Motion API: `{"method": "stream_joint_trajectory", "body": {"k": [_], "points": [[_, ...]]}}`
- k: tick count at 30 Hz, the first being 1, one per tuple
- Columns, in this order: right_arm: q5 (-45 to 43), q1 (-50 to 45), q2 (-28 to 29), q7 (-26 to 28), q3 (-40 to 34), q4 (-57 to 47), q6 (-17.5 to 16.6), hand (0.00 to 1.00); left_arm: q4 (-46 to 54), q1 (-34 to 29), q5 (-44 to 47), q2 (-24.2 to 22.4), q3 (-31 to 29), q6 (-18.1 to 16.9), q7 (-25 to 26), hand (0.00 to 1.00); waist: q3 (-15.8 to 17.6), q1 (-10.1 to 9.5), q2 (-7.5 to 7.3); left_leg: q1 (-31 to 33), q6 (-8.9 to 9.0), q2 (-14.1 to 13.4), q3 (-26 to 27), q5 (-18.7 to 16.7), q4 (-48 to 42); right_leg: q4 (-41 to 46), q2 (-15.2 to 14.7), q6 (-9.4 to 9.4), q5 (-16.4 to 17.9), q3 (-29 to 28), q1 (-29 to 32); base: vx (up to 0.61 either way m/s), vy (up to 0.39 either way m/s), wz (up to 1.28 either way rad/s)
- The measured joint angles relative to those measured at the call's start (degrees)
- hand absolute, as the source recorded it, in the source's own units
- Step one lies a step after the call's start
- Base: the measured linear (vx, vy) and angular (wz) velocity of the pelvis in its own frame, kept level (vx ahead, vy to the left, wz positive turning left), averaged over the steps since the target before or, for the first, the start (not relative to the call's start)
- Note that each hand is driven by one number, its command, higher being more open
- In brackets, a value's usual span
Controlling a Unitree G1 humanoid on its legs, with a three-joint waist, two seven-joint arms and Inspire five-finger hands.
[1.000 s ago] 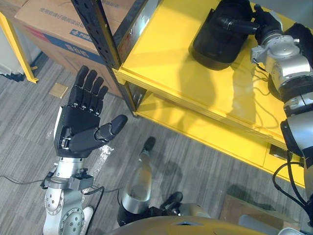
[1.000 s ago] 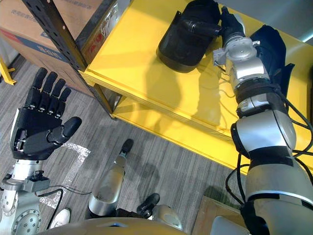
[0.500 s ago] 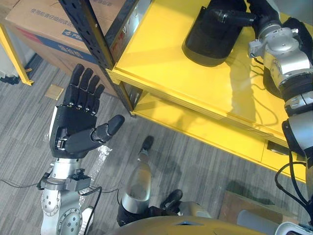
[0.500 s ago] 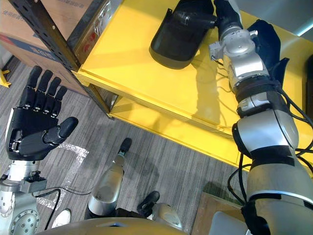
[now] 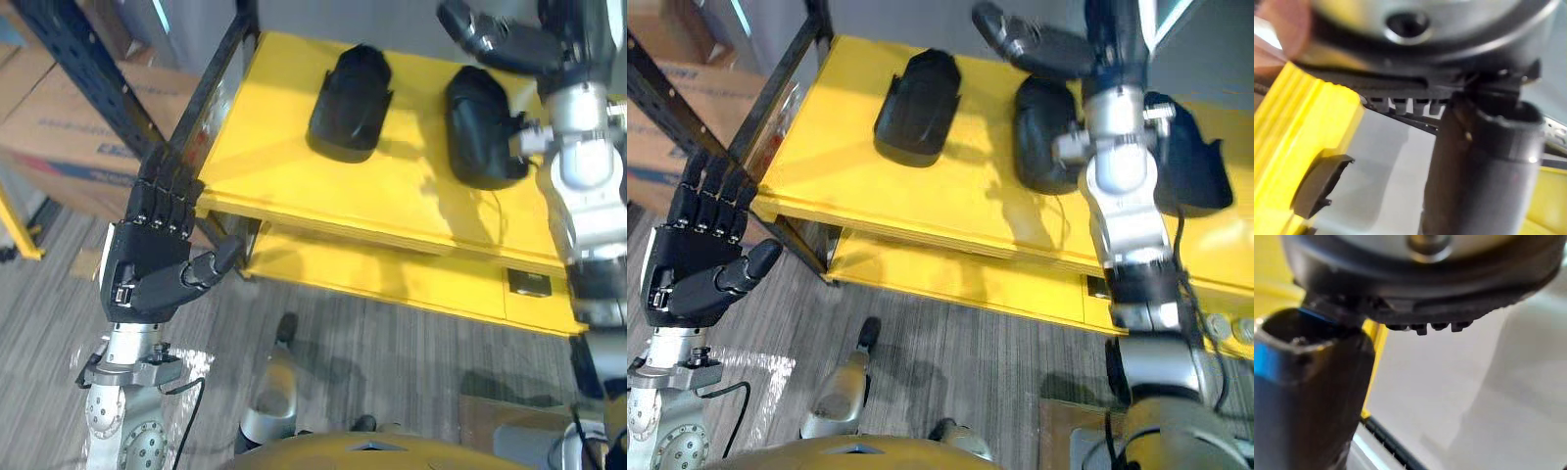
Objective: Walk over and take three plastic housings, then place them on the shelf
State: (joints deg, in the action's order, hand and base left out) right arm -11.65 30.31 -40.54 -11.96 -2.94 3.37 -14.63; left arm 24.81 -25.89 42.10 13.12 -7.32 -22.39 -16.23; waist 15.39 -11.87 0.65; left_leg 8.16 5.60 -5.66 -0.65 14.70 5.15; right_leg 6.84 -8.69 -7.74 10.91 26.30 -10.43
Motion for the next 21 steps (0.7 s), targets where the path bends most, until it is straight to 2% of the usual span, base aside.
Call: {"method": "stream_joint_trajectory", "body": {"k": [4,5,7,8,10,12,14,16,17,18,20,21], "points": [[0.04,-16.49,8.42,-4.81,-12.5,-5.39,-2.63,1.0,-0.1,-1.04,-2.62,-2.81,0.28,0.02,2.37,1.0,-2.47,3.07,1.58,0.16,0.3,-1.38,3.15,-0.59,-0.02,-1.87,0.61,0.41,-1.83,-2.95,1.5,-0.05,0.007,-0.39],[-0.08,-18.96,10.16,-5.11,-13.87,-5.67,-2.91,1.0,-0.11,-1.3,-3.32,-3.24,0.29,0.04,2.61,1.0,-2.85,3.51,1.59,0.17,0.28,-1.48,3.51,-0.55,-0.02,-2.11,0.66,0.41,-2.09,-3.27,1.6,0.01,-0.018,-0.29],[-0.3,-28.91,18.01,-7.12,-17.76,-5.79,-3.29,1.0,-0.44,-1.72,-6.62,-4.58,0.54,0.06,3.88,1.0,-3.65,4.89,1.16,-0.24,-0.06,-1.69,4.99,-0.05,-0.05,-2.03,0.54,0.28,-2.33,-4.98,2.03,0.05,-0.034,-0.3],[-0.54,-31.49,20.04,-7.76,-18.13,-5.78,-3.29,1.0,-0.61,-1.73,-7.23,-4.79,0.57,0.06,4.1,1.0,-3.75,5.16,1.06,-0.31,-0.09,-1.76,5.29,-0.01,-0.06,-2.04,0.51,0.28,-2.34,-5.31,2.15,0.05,-0.04,-0.27],[-3.19,-40.54,28.28,-8.79,-18.11,-5.0,-3.37,1.0,-1.89,-2.4,-9.8,-5.89,0.79,0.06,4.25,1.0,-3.87,6.79,1.09,-0.61,0.03,-2.01,6.15,-0.14,-0.06,-2.05,0.48,0.28,-2.33,-6.36,2.51,0.03,-0.041,-0.22],[-3.39,-43.84,31.92,-10.1,-17.47,-0.7,-3.55,1.0,-3.44,-3.02,-11.18,-6.49,1.04,0.08,3.56,1.0,-4.04,8.29,1.37,-0.75,0.07,-2.14,6.72,-0.44,-0.04,-2.05,0.43,0.28,-2.33,-6.94,2.77,0.01,-0.035,-0.19],[-3.26,-44.55,32.74,-12.08,-16.98,6.35,-3.55,1.0,-5.55,-3.21,-11.16,-6.29,1.92,0.6,0.39,1.0,-4.36,8.98,1.85,-0.67,0.41,-2.34,7.35,-0.92,-0.04,-1.93,0.39,0.28,-2.33,-7.68,3.37,-0.01,-0.012,-0.18],[-3.32,-44.31,32.67,-13.97,-16.82,15.54,-3.54,1.0,-7.86,-3.15,-11.53,-4.74,4.9,2.86,-5.5,1.0,-4.91,8.99,2.52,-0.69,0.59,-2.38,7.51,-1.28,-0.03,-1.9,0.35,0.27,-2.34,-7.73,3.43,-0.01,-0.002,-0.03],[-3.31,-43.31,32.18,-15.02,-16.31,22.15,-3.72,1.0,-9.4,-2.74,-11.59,-2.03,8.61,5.29,-9.43,1.0,-5.32,8.92,3.07,-0.82,0.14,-2.44,7.55,-1.62,-0.02,-2.03,0.28,0.32,-2.26,-7.7,3.4,0.0,0.0,0.0],[-3.36,-42.97,32.05,-15.17,-16.08,23.67,-3.73,1.0,-9.85,-2.72,-11.73,-1.33,9.54,5.71,-10.13,1.0,-5.4,8.92,3.19,-0.87,0.12,-2.43,7.56,-1.6,-0.02,-2.01,0.26,0.32,-2.23,-7.7,3.35,0.0,0.0,0.0],[-6.87,-40.69,31.23,-14.89,-14.23,32.79,-3.9,1.0,-13.48,-1.2,-15.81,3.44,16.2,10.29,-14.68,1.0,-6.23,9.03,4.17,-1.29,0.05,-2.2,7.67,-1.55,-0.01,-2.06,-0.05,0.24,-2.17,-7.7,3.07,0.0,-0.005,-0.02],[-7.58,-40.22,31.25,-14.83,-13.9,34.59,-3.91,1.0,-14.57,-0.61,-16.0,4.31,17.91,11.74,-15.61,1.0,-6.37,9.09,4.38,-1.46,0.03,-2.07,7.65,-1.53,-0.01,-2.11,-0.13,0.21,-2.15,-7.69,2.86,0.0,0.0,0.0]]}}
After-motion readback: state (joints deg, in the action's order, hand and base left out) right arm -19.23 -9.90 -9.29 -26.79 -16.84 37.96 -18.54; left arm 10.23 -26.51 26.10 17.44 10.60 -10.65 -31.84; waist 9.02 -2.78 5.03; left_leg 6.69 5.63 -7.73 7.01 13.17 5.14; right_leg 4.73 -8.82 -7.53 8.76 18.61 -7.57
